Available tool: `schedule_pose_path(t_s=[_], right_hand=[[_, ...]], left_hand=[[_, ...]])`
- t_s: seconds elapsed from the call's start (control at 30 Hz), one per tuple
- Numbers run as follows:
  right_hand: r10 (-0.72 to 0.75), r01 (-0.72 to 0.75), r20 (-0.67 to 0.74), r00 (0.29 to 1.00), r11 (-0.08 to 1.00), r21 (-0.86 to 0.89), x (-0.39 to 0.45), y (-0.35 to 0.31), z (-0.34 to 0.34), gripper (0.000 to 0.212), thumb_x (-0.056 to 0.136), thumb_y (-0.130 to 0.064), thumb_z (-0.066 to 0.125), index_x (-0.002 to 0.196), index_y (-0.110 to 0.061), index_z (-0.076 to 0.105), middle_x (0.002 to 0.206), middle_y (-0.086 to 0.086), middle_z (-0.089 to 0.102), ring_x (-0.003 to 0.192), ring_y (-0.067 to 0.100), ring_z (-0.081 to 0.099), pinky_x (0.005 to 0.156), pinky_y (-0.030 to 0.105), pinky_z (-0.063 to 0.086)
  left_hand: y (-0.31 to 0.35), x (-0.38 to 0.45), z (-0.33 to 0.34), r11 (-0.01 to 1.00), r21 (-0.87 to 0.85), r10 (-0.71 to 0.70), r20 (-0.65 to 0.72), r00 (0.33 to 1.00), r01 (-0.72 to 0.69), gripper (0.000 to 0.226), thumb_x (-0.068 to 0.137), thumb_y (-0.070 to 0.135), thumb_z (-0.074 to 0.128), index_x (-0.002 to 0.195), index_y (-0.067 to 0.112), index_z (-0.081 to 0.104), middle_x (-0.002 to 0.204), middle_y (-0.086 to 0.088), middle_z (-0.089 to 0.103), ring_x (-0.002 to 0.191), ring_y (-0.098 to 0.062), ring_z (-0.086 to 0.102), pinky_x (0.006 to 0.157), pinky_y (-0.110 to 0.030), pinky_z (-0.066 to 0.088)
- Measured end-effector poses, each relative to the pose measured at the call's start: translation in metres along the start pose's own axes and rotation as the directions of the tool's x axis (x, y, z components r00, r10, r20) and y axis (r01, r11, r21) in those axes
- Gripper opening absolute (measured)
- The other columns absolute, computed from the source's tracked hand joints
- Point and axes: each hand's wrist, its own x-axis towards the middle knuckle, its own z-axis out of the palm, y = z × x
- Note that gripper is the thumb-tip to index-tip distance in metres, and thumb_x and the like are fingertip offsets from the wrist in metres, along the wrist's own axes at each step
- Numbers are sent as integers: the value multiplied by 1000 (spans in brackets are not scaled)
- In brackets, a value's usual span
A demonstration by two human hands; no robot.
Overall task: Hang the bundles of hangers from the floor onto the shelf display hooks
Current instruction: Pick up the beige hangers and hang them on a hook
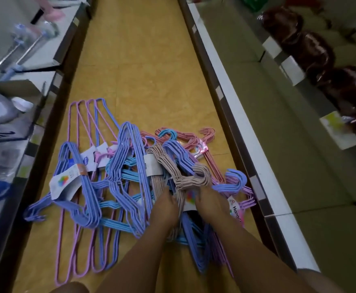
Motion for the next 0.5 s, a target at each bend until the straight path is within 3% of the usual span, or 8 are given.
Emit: schedule_pose_path(t_s=[0.13, 0.3, 0.5], right_hand=[[-42, 42, 9, 999, 999, 5, 17, 3, 35, 33, 102, -28, 37, 129, -14, 46, 127, 10, 55, 112, 29, 55, 94, 41, 45], [-19, 13, 54, 998, 993, 117, 28, 4, 54, 38, 103, -34, 33, 128, -11, 48, 121, 12, 60, 109, 27, 56, 74, 31, 37], [-84, 27, 168, 982, 950, 312, 27, -5, 54, 40, 100, -33, 40, 135, -16, 48, 130, 11, 57, 114, 28, 55, 91, 34, 44]], left_hand=[[-9, 20, 22, 998, -63, 26, 30, 999, -24, 41, 103, 26, 33, 139, 8, 38, 135, -16, 51, 118, -33, 50, 90, -33, 41], [-17, 35, 42, 981, -195, 23, 95, 995, -4, 47, 102, 36, 30, 140, 11, 40, 139, -14, 49, 124, -31, 47, 95, -31, 38], [-9, 33, 46, 887, -458, 21, 156, 988, 54, 66, 92, 62, 25, 142, 23, 41, 141, -8, 48, 126, -28, 47, 106, -42, 38]])
